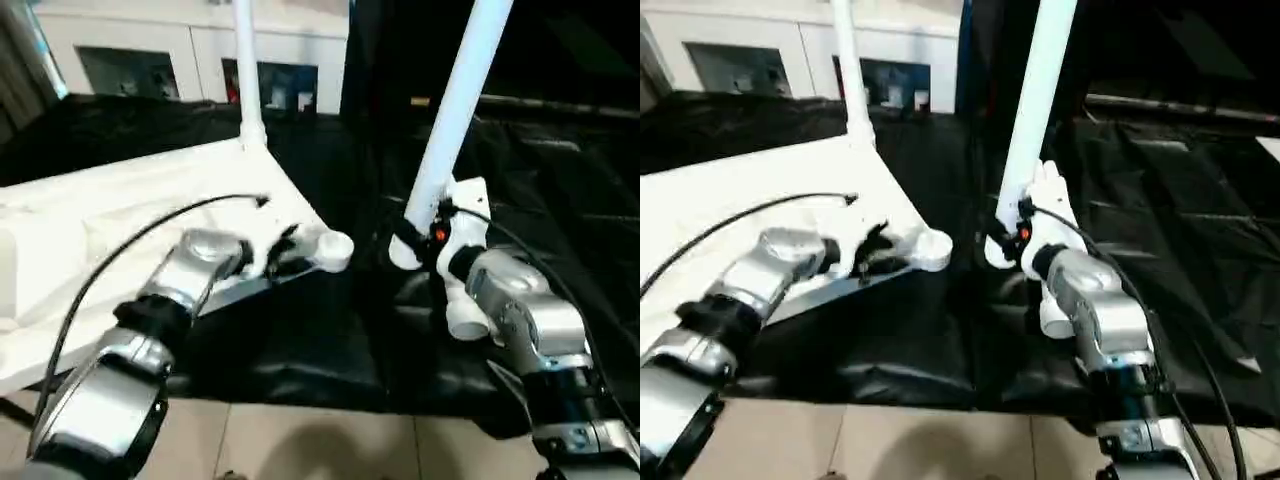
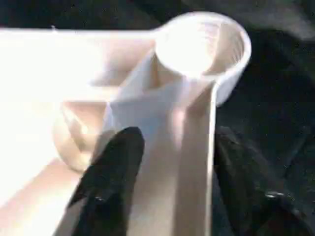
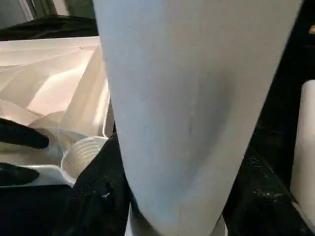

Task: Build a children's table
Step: Insert table leg to table base

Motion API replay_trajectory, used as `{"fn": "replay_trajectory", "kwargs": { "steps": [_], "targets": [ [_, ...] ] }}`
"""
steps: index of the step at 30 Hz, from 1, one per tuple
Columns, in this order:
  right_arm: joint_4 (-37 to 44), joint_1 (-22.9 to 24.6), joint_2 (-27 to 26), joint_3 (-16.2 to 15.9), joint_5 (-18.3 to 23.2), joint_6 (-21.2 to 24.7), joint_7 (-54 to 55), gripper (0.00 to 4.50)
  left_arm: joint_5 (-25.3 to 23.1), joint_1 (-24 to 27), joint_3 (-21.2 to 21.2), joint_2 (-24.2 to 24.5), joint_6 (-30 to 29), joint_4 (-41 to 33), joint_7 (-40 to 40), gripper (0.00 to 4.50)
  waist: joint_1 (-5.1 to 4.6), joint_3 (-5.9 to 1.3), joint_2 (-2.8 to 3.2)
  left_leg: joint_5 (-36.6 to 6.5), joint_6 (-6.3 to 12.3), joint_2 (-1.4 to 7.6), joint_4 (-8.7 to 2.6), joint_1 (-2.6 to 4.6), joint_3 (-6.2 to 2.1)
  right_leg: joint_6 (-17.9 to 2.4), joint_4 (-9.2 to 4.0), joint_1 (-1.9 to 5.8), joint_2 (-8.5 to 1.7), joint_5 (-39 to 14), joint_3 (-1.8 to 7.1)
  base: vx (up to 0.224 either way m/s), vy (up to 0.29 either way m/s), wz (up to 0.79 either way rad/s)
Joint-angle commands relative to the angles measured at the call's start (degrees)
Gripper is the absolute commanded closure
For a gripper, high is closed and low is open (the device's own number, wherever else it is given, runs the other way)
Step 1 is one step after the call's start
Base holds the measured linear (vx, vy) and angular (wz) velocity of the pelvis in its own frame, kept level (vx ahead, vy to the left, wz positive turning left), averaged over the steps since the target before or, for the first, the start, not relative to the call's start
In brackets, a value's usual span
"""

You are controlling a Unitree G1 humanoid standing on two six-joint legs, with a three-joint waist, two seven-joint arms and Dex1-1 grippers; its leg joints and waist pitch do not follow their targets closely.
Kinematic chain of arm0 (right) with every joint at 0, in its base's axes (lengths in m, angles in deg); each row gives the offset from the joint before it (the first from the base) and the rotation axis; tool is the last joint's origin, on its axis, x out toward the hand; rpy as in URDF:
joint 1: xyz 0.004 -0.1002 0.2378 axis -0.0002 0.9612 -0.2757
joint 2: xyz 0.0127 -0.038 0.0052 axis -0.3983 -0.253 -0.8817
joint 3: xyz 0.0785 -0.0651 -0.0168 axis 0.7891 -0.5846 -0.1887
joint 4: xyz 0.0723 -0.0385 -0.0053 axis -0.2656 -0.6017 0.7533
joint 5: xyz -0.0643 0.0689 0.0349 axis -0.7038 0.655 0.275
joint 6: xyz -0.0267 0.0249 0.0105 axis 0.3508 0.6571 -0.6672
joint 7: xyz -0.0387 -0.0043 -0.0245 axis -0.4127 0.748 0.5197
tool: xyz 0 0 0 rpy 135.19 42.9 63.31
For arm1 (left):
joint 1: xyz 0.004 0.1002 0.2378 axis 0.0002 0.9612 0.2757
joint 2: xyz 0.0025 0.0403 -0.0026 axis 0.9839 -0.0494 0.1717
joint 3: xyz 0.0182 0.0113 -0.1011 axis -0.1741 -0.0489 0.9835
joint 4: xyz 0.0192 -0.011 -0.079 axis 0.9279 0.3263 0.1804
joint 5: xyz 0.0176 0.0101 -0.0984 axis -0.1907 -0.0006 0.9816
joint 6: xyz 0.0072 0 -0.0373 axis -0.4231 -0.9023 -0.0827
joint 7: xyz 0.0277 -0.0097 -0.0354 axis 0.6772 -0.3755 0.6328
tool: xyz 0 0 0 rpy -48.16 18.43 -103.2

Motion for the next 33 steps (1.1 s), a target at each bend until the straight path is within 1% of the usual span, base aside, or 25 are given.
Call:
{"fn": "replay_trajectory", "kwargs": {
  "steps": [1,3,4,5,6,7,8,10,11,12,13,14,16,17,19,20,24,25,27,28,29,30,31,32,33],
  "targets": [
    [1.6,0.1,0.1,0.3,0.0,-0.5,-0.2,2.57,-0.3,-1.4,0.2,0.2,-1.1,0.5,-0.3,2.46,0.20,-4.79,0.70,-4.1,0.32,0.67,-3.65,-0.30,-0.17,-9.5,-4.08,4.54,-3.71,-5.9,3.42,0.000,0.000,0.00],
    [1.6,0.1,0.1,0.3,0.1,-0.4,-0.4,2.57,-0.1,-1.3,0.1,0.4,-1.3,0.1,-1.4,2.75,0.24,-4.76,0.73,-4.5,0.42,0.74,-3.68,-0.19,-0.14,-9.8,-4.15,4.39,-3.76,-6.6,3.44,0.000,0.000,0.00],
    [1.5,0.0,0.0,0.3,0.1,-0.4,-0.4,2.57,-0.1,-1.3,0.0,0.4,-1.1,0.0,-1.9,2.79,0.23,-4.74,0.71,-4.5,0.46,0.76,-3.69,-0.17,-0.12,-10.0,-4.14,4.35,-3.74,-6.6,3.45,0.000,0.000,0.00],
    [1.4,0.0,-0.1,0.3,0.1,-0.5,-0.4,2.57,-0.5,-1.2,-0.2,0.5,-0.6,-0.1,-2.0,2.80,0.27,-4.76,0.73,-4.3,0.51,0.80,-3.70,-0.21,-0.14,-10.2,-4.07,4.37,-3.75,-6.2,3.44,0.000,0.000,0.00],
    [1.4,0.0,-0.1,0.3,0.1,-0.5,-0.4,2.57,-0.6,-1.2,-0.2,0.5,-0.5,0.0,-2.1,3.01,0.28,-4.77,0.75,-4.1,0.56,0.80,-3.70,-0.29,-0.17,-10.3,-3.99,4.42,-3.76,-5.6,3.45,0.000,0.000,0.00],
    [1.4,0.0,-0.2,0.3,0.0,-0.5,-0.4,2.57,-1.0,-1.4,-0.1,0.5,0.1,0.5,-2.2,3.01,0.28,-4.80,0.77,-4.0,0.61,0.81,-3.69,-0.27,-0.17,-10.4,-3.96,4.41,-3.75,-5.3,3.44,0.000,0.000,0.00],
    [1.4,0.0,-0.2,0.3,0.0,-0.5,-0.4,2.57,-1.0,-1.4,-0.1,0.5,0.1,0.5,-2.2,3.17,0.24,-4.77,0.80,-4.0,0.67,0.85,-3.72,-0.26,-0.20,-10.6,-3.92,4.38,-3.76,-5.0,3.42,0.000,0.000,0.00],
    [1.1,-0.5,-0.2,0.0,0.0,-0.6,-0.9,2.57,-1.2,-1.7,0.6,0.3,0.2,1.2,-2.6,3.25,0.27,-4.78,0.37,-4.0,0.84,0.78,-3.71,-0.31,-0.12,-10.5,-3.96,4.48,-3.79,-5.1,3.44,0.000,0.000,0.00],
    [1.0,-0.7,-0.3,-0.1,0.0,-0.6,-1.1,2.57,-1.1,-1.9,1.0,0.2,0.0,1.3,-2.9,3.37,0.31,-4.74,0.56,-4.1,0.89,0.79,-3.73,-0.30,-0.14,-10.5,-3.98,4.45,-3.85,-5.6,3.45,0.000,0.000,0.00],
    [0.9,-0.8,-0.3,-0.1,0.0,-0.6,-1.3,2.57,-0.8,-1.8,1.4,0.3,-0.2,1.2,-3.0,3.37,0.29,-4.71,0.46,-4.3,0.90,0.77,-3.71,-0.29,-0.10,-10.3,-4.06,4.43,-3.83,-6.1,3.44,0.000,0.000,0.00],
    [0.9,-0.8,-0.3,-0.1,0.0,-0.6,-1.3,2.57,-0.8,-1.8,1.4,0.3,-0.2,1.2,-3.0,3.50,0.31,-4.69,0.52,-4.4,0.91,0.78,-3.73,-0.26,-0.11,-10.3,-4.09,4.40,-3.87,-6.5,3.44,0.000,0.000,0.00],
    [0.5,-1.1,-0.3,-0.3,0.0,-0.8,-1.6,2.57,-0.9,-1.5,1.2,0.7,-0.3,0.6,-3.7,3.69,0.27,-4.66,0.25,-4.4,0.94,0.82,-3.77,-0.27,-0.10,-10.1,-4.18,4.39,-3.88,-6.9,3.44,0.000,0.000,0.00],
    [0.4,-1.1,-0.3,-0.4,-0.1,-0.8,-1.7,2.57,-1.0,-1.3,1.2,0.9,-0.4,0.3,-4.0,3.76,0.30,-4.61,0.46,-4.3,0.86,0.84,-3.79,-0.29,-0.12,-9.9,-4.19,4.33,-3.93,-7.6,3.44,0.000,0.000,0.00],
    [0.3,-1.2,-0.4,-0.5,-0.1,-0.9,-1.9,2.57,-1.1,-0.9,1.3,1.0,-0.7,-0.1,-4.1,3.82,0.27,-4.66,0.36,-4.2,0.86,0.85,-3.78,-0.29,-0.11,-9.8,-4.17,4.35,-3.90,-7.3,3.46,0.000,0.000,0.00],
    [0.2,-1.2,-0.4,-0.6,-0.2,-1.0,-2.0,2.57,-1.1,-0.6,1.4,1.2,-0.9,-0.4,-4.3,4.01,0.33,-4.70,0.41,-3.9,0.96,0.84,-3.75,-0.34,-0.13,-10.0,-4.02,4.38,-3.92,-6.5,3.48,0.000,0.000,0.00],
    [0.2,-1.2,-0.4,-0.6,-0.2,-1.0,-2.0,2.57,-1.1,-0.6,1.4,1.2,-0.9,-0.4,-4.3,4.01,0.31,-4.68,0.43,-3.8,1.02,0.86,-3.76,-0.33,-0.13,-10.1,-4.03,4.35,-3.92,-6.3,3.47,0.000,0.000,0.00],
    [0.6,-1.0,-0.4,-0.7,-0.2,-0.9,-2.3,2.57,-0.7,0.0,1.9,1.3,-0.9,-0.9,-4.4,4.40,0.31,-4.69,0.28,-3.7,1.16,0.83,-3.75,-0.36,-0.10,-10.1,-4.02,4.39,-3.93,-6.4,3.48,0.000,0.000,0.00],
    [0.8,-0.9,-0.3,-1.0,-0.3,-0.8,-2.8,2.57,-0.8,0.6,1.8,1.5,-0.8,-1.6,-5.0,4.46,0.29,-4.68,0.35,-3.6,1.11,0.87,-3.77,-0.38,-0.13,-10.1,-3.99,4.39,-3.96,-6.4,3.48,0.000,0.000,0.00],
    [1.0,-0.8,-0.3,-1.3,-0.3,-0.6,-3.3,2.57,-0.8,1.4,1.5,1.8,-1.0,-2.4,-5.8,4.50,0.16,-4.69,0.08,-3.3,1.23,0.96,-3.82,-0.42,-0.14,-10.2,-3.89,4.39,-3.97,-6.2,3.48,0.000,0.000,0.00],
    [1.3,-0.8,-0.2,-1.6,0.1,-0.2,-4.3,2.57,-1.0,2.5,1.0,2.2,-0.9,-3.8,-7.2,4.50,0.17,-4.67,0.23,-3.1,1.33,0.98,-3.82,-0.38,-0.14,-10.3,-3.88,4.33,-4.03,-5.9,3.49,0.000,0.000,0.00],
    [1.7,-0.8,-0.1,-2.0,0.6,0.3,-5.4,2.57,-0.9,3.4,0.7,2.6,-0.4,-5.1,-8.3,4.50,0.15,-4.68,0.03,-3.1,1.52,1.01,-3.82,-0.41,-0.12,-10.3,-3.80,4.38,-4.07,-6.0,3.50,0.000,0.000,0.00],
    [1.7,-0.8,-0.1,-2.0,0.6,0.3,-5.4,2.57,-0.9,3.4,0.7,2.6,-0.4,-5.1,-8.3,4.50,0.08,-4.65,0.13,-3.0,1.70,1.00,-3.82,-0.43,-0.07,-10.4,-3.82,4.32,-4.04,-5.8,3.54,0.000,0.000,0.00],
    [2.7,-0.8,-0.1,-2.3,2.4,1.7,-7.5,2.57,-0.6,4.9,0.0,3.2,1.0,-7.4,-10.4,4.50,0.08,-4.60,0.11,-3.2,1.84,1.01,-3.85,-0.30,-0.03,-10.4,-3.96,4.21,-4.03,-6.1,3.54,0.000,0.000,0.00],
    [3.5,-0.7,-0.1,-2.4,3.6,2.8,-9.0,2.57,-0.4,5.9,-0.4,3.7,2.1,-9.0,-11.8,4.50,0.05,-4.56,-0.03,-3.6,2.07,1.11,-3.91,-0.37,-0.06,-10.3,-3.98,4.32,-4.08,-6.7,3.56,0.000,0.000,0.00],
    [4.7,-0.6,0.2,-3.0,5.1,4.1,-11.2,2.57,0.6,7.6,-1.0,4.4,1.6,-12.3,-14.3,4.50,0.16,-4.59,-0.01,-3.8,2.07,1.43,-4.04,-0.29,-0.20,-10.3,-3.77,4.38,-4.32,-7.0,3.59,0.000,0.000,0.00]
  ]
}}
